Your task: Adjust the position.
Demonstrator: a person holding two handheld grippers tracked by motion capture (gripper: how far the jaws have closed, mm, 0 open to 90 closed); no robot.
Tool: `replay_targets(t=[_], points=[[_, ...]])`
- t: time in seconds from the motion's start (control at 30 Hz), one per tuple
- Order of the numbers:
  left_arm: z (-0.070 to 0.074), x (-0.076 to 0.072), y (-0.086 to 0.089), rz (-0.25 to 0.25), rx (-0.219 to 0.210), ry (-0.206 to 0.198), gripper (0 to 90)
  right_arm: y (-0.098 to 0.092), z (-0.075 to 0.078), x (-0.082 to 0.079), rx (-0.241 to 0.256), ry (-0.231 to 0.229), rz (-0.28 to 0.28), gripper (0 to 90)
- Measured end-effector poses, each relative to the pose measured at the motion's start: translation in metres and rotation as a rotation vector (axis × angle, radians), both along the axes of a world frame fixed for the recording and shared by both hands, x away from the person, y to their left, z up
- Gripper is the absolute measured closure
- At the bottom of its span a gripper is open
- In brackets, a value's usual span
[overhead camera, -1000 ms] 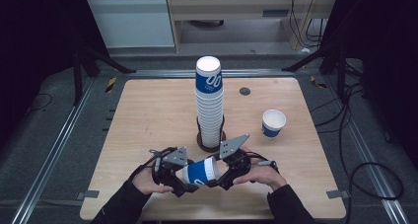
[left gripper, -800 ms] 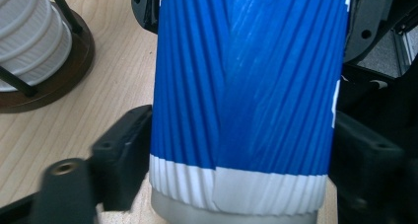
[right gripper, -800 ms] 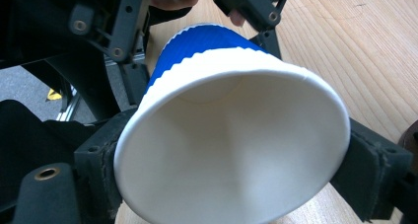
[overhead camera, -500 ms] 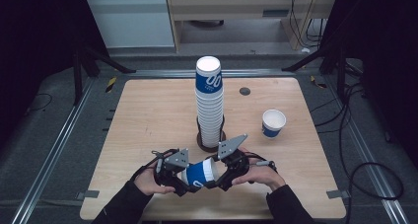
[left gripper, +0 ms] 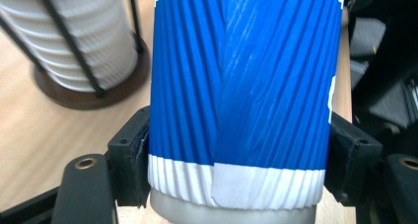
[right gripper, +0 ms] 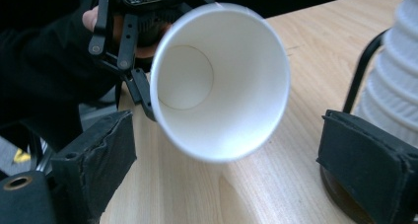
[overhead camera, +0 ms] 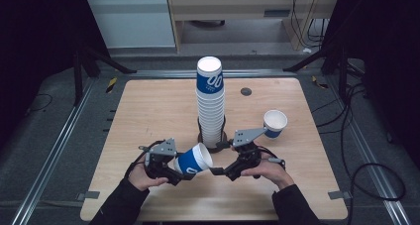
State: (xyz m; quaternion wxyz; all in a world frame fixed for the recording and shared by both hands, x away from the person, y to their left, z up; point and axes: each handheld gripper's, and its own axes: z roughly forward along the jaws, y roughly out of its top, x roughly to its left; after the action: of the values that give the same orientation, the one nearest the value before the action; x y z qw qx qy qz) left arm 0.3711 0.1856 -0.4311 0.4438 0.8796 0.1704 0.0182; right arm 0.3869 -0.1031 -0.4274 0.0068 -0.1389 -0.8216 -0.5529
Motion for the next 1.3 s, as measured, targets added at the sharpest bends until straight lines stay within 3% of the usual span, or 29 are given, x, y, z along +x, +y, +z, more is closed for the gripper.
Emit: replay_targets(t=[0.13, 0.33, 0.63, 1.3], points=[[0.006, 0.000, 0.006, 0.040, -0.067, -0.018, 26.4, -0.003, 0.001, 0.002, 0.027, 0.006, -0.031, 7.3], [0.008, -0.001, 0.006, 0.058, -0.105, -0.034, 26.5, -0.003, 0.003, 0.002, 0.048, 0.015, -0.043, 7.2], [0.009, -0.008, -0.006, 0.035, -0.107, -0.059, 26.5, 0.002, 0.003, 0.000, 0.084, 0.037, -0.016, 7.2], [0.006, -0.016, -0.022, -0.030, -0.107, -0.050, 26.4, 0.014, -0.003, -0.002, 0.134, 0.123, 0.067, 13.5]])
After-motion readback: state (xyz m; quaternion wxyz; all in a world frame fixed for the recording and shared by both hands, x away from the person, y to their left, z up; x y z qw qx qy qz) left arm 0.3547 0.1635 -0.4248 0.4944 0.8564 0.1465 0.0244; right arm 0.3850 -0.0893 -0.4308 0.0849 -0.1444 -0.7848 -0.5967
